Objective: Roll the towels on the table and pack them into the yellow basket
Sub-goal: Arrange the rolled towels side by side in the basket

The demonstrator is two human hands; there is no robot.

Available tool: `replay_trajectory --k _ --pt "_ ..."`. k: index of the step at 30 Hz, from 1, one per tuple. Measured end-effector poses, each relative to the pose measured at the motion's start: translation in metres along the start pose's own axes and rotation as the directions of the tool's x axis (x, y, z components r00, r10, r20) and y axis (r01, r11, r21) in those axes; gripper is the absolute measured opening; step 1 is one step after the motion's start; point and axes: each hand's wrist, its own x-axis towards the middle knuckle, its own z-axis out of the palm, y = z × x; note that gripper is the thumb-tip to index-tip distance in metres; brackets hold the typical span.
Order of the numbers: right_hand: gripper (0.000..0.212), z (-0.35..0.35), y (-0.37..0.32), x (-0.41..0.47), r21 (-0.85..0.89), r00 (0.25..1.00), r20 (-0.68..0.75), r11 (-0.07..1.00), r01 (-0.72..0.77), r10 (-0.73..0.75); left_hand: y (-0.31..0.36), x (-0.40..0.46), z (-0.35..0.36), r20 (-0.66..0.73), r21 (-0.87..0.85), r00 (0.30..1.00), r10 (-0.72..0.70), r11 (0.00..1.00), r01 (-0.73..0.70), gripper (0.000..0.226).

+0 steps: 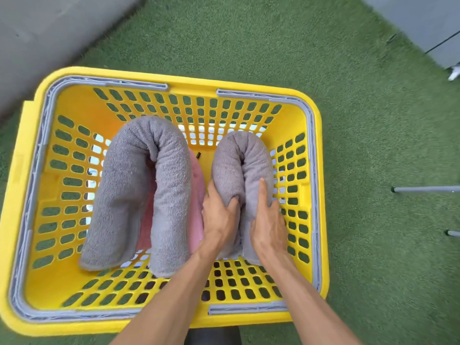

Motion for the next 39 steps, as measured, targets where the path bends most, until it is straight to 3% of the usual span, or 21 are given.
replay_trajectory --k 2,4,7,10,16,18,21,23,26,31,35,39 --pt "0.09 0.001 0.0 0.004 0.042 1.0 -0.006 0.999 -0.006 0.006 0.002 0.006 0.001 -0.059 -0.054 0.998 -0.003 0.999 0.0 0.057" --pt "0.091 0.002 0.002 0.005 0.067 1.0 -0.019 0.998 -0.014 0.015 -0.002 0.007 0.004 -0.06 0.001 0.998 0.036 0.999 -0.036 0.061" --pt "0.104 0.004 0.002 0.005 0.106 0.999 0.03 0.994 -0.031 0.028 -0.02 0.005 0.01 0.088 0.234 0.995 0.043 0.97 -0.063 0.095" --pt "0.117 0.007 0.002 0.01 0.156 0.992 0.125 0.986 -0.051 0.032 -0.028 0.004 0.018 0.144 0.266 0.989 -0.032 0.964 -0.008 0.109" --pt "0.132 0.031 0.001 0.024 0.188 0.986 0.156 0.978 -0.085 0.056 -0.036 0.024 0.031 0.047 0.285 0.995 -0.093 0.955 0.076 0.096" --pt "0.132 0.043 -0.007 0.027 0.152 0.982 0.14 0.977 -0.152 0.131 -0.039 0.029 0.026 0.018 0.37 0.999 -0.034 0.929 0.024 0.081" --pt "0.124 0.053 -0.02 0.031 -0.074 0.978 0.039 0.977 -0.202 0.205 -0.039 0.033 0.008 0.009 0.505 0.998 0.063 0.861 -0.058 0.064" --pt "0.126 0.052 -0.023 0.029 -0.178 0.98 0.08 0.97 -0.168 0.184 -0.042 0.035 -0.007 0.04 0.607 0.996 0.081 0.79 -0.089 0.073" --pt "0.126 0.044 -0.018 0.026 -0.182 0.98 0.111 0.973 -0.145 0.167 -0.046 0.035 -0.02 0.078 0.687 0.993 0.088 0.717 -0.118 0.085" --pt "0.13 0.042 -0.011 0.026 -0.123 0.983 0.136 0.987 -0.104 0.121 -0.055 0.036 -0.01 0.067 0.662 0.988 0.138 0.735 -0.147 0.087" --pt "0.125 0.036 -0.012 0.023 0.039 0.976 0.167 0.988 -0.149 0.14 -0.046 0.024 -0.017 0.141 0.531 0.98 0.138 0.825 -0.193 0.11" --pt "0.101 0.007 -0.029 0.004 0.138 0.983 0.111 0.977 -0.164 0.149 -0.014 -0.001 -0.059 0.166 0.369 0.957 0.238 0.885 -0.285 0.084"
